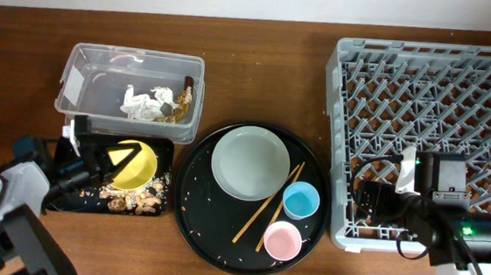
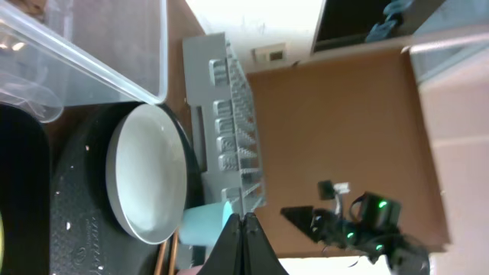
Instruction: Sort waste into correct bins and load items into the dishwasher rack
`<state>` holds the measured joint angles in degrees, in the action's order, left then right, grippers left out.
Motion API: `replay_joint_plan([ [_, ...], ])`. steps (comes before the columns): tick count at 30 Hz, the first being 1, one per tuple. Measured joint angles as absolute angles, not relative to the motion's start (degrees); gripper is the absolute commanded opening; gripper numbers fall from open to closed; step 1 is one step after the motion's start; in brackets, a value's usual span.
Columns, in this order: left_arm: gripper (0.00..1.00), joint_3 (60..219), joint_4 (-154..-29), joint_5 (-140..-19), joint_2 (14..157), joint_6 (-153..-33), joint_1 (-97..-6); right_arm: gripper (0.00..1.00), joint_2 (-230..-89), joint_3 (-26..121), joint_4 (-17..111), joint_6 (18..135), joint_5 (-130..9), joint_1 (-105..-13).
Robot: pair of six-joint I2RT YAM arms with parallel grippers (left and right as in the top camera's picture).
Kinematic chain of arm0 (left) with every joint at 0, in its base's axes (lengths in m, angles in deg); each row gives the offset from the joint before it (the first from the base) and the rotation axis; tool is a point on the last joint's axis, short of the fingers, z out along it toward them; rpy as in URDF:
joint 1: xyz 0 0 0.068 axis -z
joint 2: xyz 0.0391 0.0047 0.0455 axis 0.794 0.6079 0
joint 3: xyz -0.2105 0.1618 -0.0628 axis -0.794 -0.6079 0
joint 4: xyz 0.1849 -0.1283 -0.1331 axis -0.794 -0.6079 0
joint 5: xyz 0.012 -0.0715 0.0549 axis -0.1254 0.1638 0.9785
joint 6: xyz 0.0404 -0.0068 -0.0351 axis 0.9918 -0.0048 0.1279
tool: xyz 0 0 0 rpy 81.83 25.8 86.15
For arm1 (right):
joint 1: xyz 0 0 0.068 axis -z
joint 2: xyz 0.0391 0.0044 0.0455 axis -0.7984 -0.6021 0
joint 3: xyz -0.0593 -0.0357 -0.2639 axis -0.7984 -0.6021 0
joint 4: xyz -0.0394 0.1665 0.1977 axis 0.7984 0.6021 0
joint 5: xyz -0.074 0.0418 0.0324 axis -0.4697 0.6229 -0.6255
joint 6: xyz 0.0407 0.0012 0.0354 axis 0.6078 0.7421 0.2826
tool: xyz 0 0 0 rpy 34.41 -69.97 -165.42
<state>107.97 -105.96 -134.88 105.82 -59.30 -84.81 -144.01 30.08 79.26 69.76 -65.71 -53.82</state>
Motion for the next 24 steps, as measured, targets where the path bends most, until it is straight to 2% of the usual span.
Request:
replay_joint_plan([
  [2, 0.01, 107.97, -105.94, -128.26, 103.27, -59.45, -84.0, 0.98, -144.01, 30.08, 79.26, 69.81, -65.71, -53.82],
  [3, 0.13, 107.97, -105.94, -123.6, 102.39, -59.95, -83.67, 0.98, -144.01, 30.08, 79.26, 69.74, -65.71, -53.82],
  [4, 0.16, 107.97, -105.89, -116.28, 101.89, -61.42, -83.19, 0.98, -144.01, 30.08, 79.28, 69.78, -65.71, -53.82],
  [5, 0.21, 107.95, -105.52, -113.74, 101.89, -62.27, -82.82, 0.98, -144.01, 30.08, 79.24, 69.78, -65.71, -53.82],
  [8, 0.27, 108.0, -105.06, -107.23, 101.87, -63.89, -80.48, 0.98, -144.01, 30.08, 79.21, 69.78, -65.71, -53.82],
  [14, 0.29, 111.01, -105.04, -94.75, 98.09, -66.57, -70.45, 0.99, -144.01, 30.08, 79.19, 69.76, -65.71, -53.82],
  [20, 0.28, 112.96, -104.43, -68.7, 96.34, -74.14, -56.07, 0.98, -144.01, 30.08, 79.17, 69.72, -65.69, -53.82],
  [24, 0.29, 112.96, -104.45, -53.29, 96.34, -78.6, -49.69, 0.98, -144.01, 30.08, 79.17, 69.76, -65.71, -53.82],
])
